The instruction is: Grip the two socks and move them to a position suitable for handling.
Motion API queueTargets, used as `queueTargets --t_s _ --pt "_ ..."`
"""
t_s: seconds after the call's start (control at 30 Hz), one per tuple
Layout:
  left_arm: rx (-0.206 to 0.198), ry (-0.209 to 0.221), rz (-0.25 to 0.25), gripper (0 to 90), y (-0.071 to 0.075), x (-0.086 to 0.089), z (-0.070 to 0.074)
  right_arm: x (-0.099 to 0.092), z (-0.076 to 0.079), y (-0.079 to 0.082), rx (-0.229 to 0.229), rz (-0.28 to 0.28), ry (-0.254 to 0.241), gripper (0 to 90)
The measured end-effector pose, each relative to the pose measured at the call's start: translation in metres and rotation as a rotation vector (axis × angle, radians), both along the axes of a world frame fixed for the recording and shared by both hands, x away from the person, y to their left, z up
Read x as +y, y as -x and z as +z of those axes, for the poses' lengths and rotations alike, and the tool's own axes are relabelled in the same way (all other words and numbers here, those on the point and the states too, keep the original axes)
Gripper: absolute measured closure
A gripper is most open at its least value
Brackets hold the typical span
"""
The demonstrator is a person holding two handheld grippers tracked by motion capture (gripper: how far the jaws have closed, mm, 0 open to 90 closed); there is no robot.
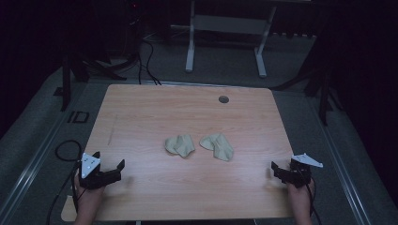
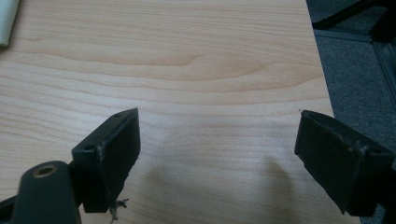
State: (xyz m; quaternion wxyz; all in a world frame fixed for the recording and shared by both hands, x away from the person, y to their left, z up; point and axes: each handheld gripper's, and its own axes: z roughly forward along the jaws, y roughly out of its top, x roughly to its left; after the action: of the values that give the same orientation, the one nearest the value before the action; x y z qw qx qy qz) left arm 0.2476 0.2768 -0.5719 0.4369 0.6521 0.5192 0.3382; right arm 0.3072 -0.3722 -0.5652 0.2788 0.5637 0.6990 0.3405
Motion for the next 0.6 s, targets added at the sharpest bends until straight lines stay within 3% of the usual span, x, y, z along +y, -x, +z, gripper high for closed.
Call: queueTargets --t_s 0.1,0.3,0.37,0.47,0.6 --pt "-0.003 0.012 0.006 2.0 0.000 0.002 0.000 0.003 0.003 0.000 0.013 0.008 -0.005 14.5" --pt "-0.004 0.022 0.009 2.0 0.000 0.003 0.001 0.010 0.008 -0.002 0.125 0.038 -0.056 13.9" --pt "-0.003 0.022 0.006 2.0 -0.001 0.003 0.001 0.017 0.010 -0.004 0.162 0.035 -0.045 13.8" --pt "0.003 0.014 0.000 2.0 -0.001 0.003 0.001 0.026 0.016 -0.006 0.157 0.081 -0.075 13.9" --pt "0.012 0.026 0.004 2.0 -0.002 0.002 0.001 0.041 0.023 -0.013 0.167 0.138 -0.061 13.7"
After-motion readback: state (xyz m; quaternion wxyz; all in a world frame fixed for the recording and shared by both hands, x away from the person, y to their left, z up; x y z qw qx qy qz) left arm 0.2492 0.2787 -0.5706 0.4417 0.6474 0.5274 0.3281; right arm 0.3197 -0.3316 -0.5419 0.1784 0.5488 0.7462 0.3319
